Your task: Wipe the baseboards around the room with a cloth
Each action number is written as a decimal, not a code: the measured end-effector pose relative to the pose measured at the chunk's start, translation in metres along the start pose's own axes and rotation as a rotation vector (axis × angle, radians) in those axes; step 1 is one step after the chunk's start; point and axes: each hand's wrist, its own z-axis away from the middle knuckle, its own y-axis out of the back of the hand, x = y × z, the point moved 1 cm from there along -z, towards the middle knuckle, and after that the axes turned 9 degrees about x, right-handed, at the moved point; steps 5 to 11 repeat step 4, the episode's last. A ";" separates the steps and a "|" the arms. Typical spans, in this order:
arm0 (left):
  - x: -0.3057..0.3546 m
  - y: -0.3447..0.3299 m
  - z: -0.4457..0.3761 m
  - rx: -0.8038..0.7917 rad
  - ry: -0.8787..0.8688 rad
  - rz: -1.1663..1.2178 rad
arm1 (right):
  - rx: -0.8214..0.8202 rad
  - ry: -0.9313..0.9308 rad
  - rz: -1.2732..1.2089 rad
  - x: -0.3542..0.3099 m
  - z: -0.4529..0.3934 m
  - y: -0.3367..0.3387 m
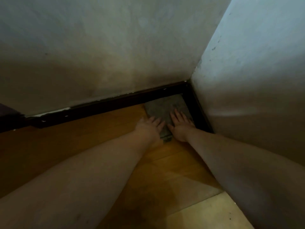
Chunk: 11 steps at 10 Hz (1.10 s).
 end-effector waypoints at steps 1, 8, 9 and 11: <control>-0.006 0.008 0.041 0.145 -0.040 -0.097 | 0.079 0.028 -0.096 -0.009 0.028 0.018; -0.047 0.042 0.205 0.241 0.062 -0.074 | 0.268 0.203 0.062 -0.049 0.176 0.095; -0.047 0.042 0.205 0.241 0.062 -0.074 | 0.268 0.203 0.062 -0.049 0.176 0.095; -0.047 0.042 0.205 0.241 0.062 -0.074 | 0.268 0.203 0.062 -0.049 0.176 0.095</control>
